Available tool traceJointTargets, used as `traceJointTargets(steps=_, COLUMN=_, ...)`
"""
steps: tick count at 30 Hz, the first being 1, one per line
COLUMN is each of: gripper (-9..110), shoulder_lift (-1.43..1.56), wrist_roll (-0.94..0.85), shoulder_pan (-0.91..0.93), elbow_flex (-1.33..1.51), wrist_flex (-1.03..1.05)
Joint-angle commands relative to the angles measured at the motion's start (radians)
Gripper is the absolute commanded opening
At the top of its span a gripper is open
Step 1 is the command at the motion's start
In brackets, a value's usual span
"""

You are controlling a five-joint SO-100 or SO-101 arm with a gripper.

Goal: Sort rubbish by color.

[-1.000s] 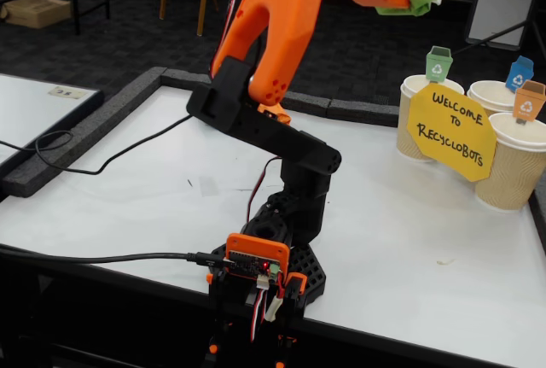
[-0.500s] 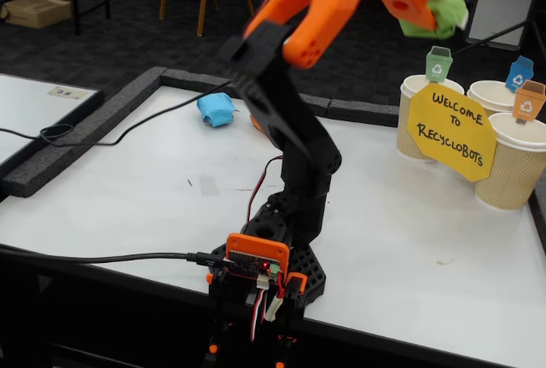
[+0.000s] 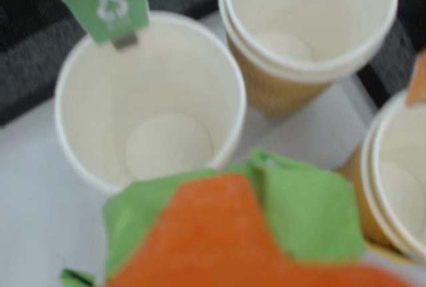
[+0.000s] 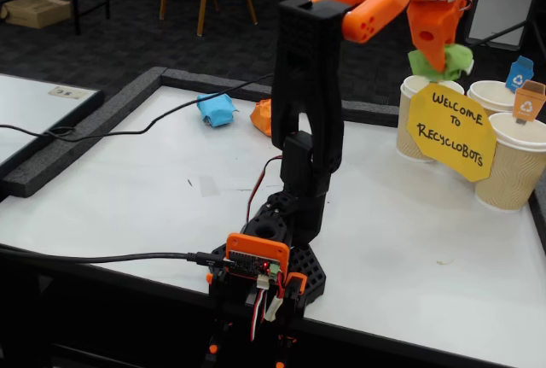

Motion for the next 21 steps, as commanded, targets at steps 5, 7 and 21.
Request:
traceJointTargets(steps=5, gripper=0, shoulder_lift=-0.072, wrist_roll=-0.020, shoulder_pan=-0.034, elbow_flex=-0.249, wrist_flex=-0.034)
traceJointTargets(steps=7, gripper=0, shoulder_lift=-0.100, wrist_roll=-0.020, shoulder_pan=-0.034, elbow_flex=-0.264, wrist_flex=-0.040)
traceJointTargets(steps=21, gripper=0, shoulder_lift=-0.281, wrist_roll=-0.021, shoulder_pan=-0.057, elbow_flex=-0.347, wrist_flex=-0.149)
